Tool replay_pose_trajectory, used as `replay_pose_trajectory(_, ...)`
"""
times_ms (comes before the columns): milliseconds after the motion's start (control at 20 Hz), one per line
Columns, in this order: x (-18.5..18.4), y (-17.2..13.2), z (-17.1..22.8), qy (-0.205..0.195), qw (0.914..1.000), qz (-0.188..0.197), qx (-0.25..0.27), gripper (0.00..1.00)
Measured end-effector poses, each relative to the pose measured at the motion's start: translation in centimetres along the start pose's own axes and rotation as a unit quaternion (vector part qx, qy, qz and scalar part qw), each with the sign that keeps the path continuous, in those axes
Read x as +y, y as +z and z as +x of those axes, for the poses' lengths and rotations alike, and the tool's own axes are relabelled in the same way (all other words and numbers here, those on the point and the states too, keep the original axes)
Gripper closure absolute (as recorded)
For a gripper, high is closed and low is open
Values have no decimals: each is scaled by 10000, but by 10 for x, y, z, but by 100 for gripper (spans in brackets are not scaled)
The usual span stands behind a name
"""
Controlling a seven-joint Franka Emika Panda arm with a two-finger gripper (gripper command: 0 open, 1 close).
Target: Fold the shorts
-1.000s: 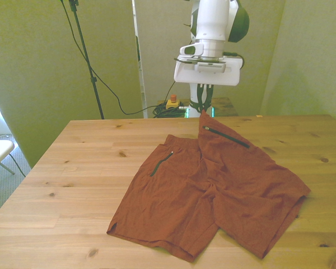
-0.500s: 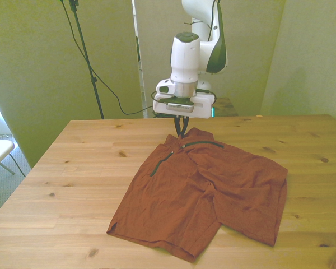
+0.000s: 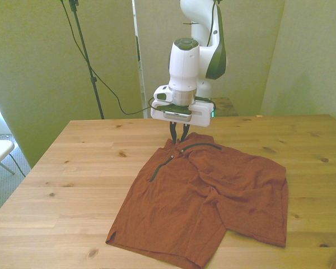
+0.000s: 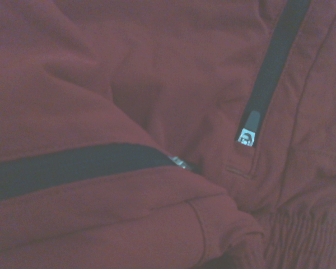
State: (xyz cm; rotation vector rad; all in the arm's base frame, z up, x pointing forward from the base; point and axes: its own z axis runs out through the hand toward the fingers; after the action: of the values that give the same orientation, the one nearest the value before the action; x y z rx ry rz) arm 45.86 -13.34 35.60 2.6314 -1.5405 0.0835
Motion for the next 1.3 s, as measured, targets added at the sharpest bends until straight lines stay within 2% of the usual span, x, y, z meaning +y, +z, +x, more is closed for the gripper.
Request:
replay_pose_trajectory(200,-2,-11,-1,-104,9995,-152,263,0)
replay_pose_trajectory(350,5,-45,-2,-72,9956,-366,857,0)
replay_pose_trajectory(500,-7,-92,-28,-568,9874,-330,1441,0)
replay_pose_trajectory(600,-38,-107,-61,-1074,9792,-224,1710,0)
replay_pose_trajectory(750,-97,-97,-117,-1922,9573,-202,2151,0)
replay_pose_trajectory(850,-130,-79,-154,-2471,9377,-211,2435,0)
replay_pose_trajectory(1000,-163,-55,-197,-3273,9005,-219,2856,0)
replay_pose_trajectory(1100,-177,-43,-222,-3768,8723,-123,3114,0)
replay_pose_trajectory(1150,-182,-37,-234,-3956,8609,-31,3198,0)
replay_pose_trajectory(1200,-185,-32,-244,-4067,8542,32,3240,0)
replay_pose_trajectory(1300,-189,-25,-257,-4188,8472,80,3268,0)
